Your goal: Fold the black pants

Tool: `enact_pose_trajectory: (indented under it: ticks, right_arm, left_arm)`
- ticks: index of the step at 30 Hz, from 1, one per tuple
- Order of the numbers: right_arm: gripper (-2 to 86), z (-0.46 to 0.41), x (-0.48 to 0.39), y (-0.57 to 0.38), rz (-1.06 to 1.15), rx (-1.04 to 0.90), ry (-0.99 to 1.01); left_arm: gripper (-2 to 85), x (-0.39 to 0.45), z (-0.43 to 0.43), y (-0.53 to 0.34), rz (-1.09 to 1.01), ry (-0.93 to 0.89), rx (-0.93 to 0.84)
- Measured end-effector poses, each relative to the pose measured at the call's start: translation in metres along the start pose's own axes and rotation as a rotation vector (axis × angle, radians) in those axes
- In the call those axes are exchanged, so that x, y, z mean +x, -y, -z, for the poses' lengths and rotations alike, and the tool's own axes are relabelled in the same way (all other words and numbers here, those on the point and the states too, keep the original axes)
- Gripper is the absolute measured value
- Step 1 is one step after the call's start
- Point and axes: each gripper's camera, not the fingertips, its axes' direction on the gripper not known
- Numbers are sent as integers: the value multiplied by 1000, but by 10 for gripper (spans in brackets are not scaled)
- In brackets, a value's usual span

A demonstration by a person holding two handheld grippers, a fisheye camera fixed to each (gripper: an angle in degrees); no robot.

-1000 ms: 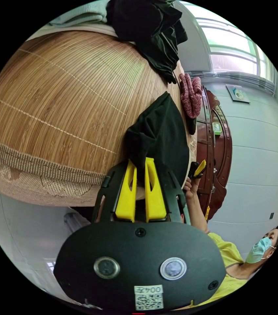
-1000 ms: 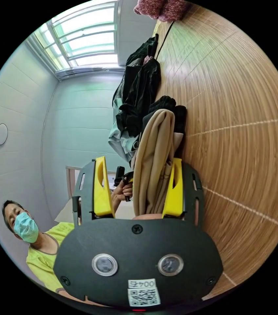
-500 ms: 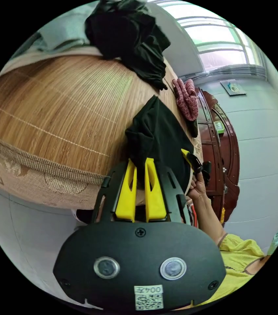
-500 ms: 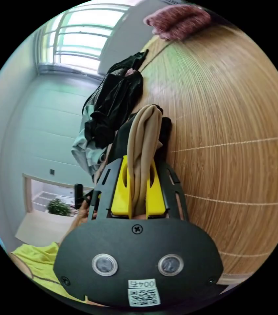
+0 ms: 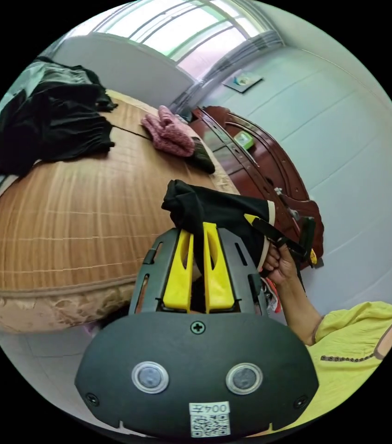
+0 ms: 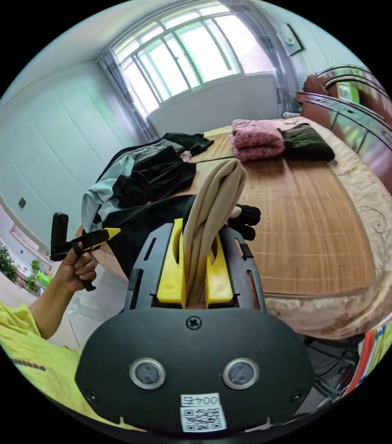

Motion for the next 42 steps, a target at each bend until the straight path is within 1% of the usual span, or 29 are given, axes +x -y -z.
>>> enact_pose_trajectory:
  ticks: [1, 3, 4, 6, 7, 8, 9, 10, 11, 12, 13, 14, 15, 16, 17, 18, 19, 21, 22, 24, 25, 27, 29, 31, 34, 36, 37, 39, 42]
  right_arm:
    - [67, 32, 1, -12, -27, 31, -29]
    - [67, 83, 4, -30, -70, 82, -68]
    - [68, 118, 6, -41, -92, 115, -103]
    - [68, 173, 9, -58, -120, 159, -165]
    - [68, 211, 12, -68, -141, 188, -201]
    - [69, 250, 15, -80, -164, 220, -239]
    - [69, 269, 17, -86, -175, 236, -259]
    - [69, 308, 20, -99, -199, 270, -298]
    - [69, 346, 23, -112, -223, 304, -339]
    - [69, 364, 25, -119, -235, 320, -360]
    - [69, 400, 29, -133, -262, 347, -407]
    - [69, 434, 32, -147, -293, 371, -451]
    - [69, 451, 34, -154, -308, 383, -469]
    - [69, 483, 35, -169, -336, 408, -509]
    - [70, 512, 37, -184, -364, 425, -553]
    - [70, 525, 38, -191, -380, 430, -570]
    - [71, 551, 39, -207, -413, 442, -598]
    - [72, 582, 44, -234, -467, 456, -624]
    - [72, 597, 49, -253, -509, 456, -631]
    - [72, 613, 63, -287, -606, 457, -610]
    - [72, 620, 75, -313, -681, 464, -567]
    - [72, 626, 93, -349, -787, 476, -495]
    - [73, 637, 110, -390, -909, 537, -356]
    - [76, 655, 115, -409, -938, 604, -250]
    - [88, 683, 122, -418, -969, 546, -163]
    - [97, 696, 123, -429, -975, 536, -97]
    - [105, 705, 117, -442, -981, 574, -67]
    - [124, 717, 100, -463, -980, 621, -77]
    - [171, 727, 45, -494, -956, 662, -217]
  left_arm:
    - [50, 12, -15, -1, -22, -19, -9]
    - [50, 63, -79, -2, -103, -103, -46]
    - [50, 77, -96, -3, -122, -128, -56]
    - [50, 132, -171, -4, -185, -228, -108]
    - [50, 147, -190, -4, -199, -253, -121]
    - [50, 177, -227, -6, -231, -302, -145]
    - [50, 209, -267, -7, -268, -349, -172]
    - [50, 225, -286, -9, -288, -368, -185]
    - [51, 257, -326, -12, -329, -398, -211]
    - [51, 288, -365, -17, -366, -429, -237]
    - [51, 302, -384, -19, -381, -447, -250]
    - [51, 331, -423, -25, -405, -482, -280]
    - [51, 358, -463, -32, -421, -519, -314]
    - [52, 371, -483, -36, -430, -537, -332]
    - [52, 394, -521, -46, -444, -567, -365]
    - [52, 415, -557, -56, -456, -589, -395]
    - [52, 425, -576, -62, -466, -599, -410]
    - [51, 454, -648, -89, -502, -621, -470]
    - [51, 458, -667, -96, -505, -625, -490]
    - [51, 451, -745, -128, -446, -614, -589]
    - [51, 445, -763, -137, -421, -614, -614]
    - [51, 414, -831, -170, -299, -588, -712]
    - [50, 394, -866, -185, -220, -592, -750]
    - [51, 387, -892, -189, -193, -628, -762]
    - [51, 394, -933, -189, -252, -619, -816]
    - [51, 382, -972, -199, -211, -608, -882]
    - [51, 377, -981, -203, -187, -616, -890]
    - [50, 356, -1010, -218, -97, -683, -874]
    - [50, 342, -1041, -235, -45, -734, -858]
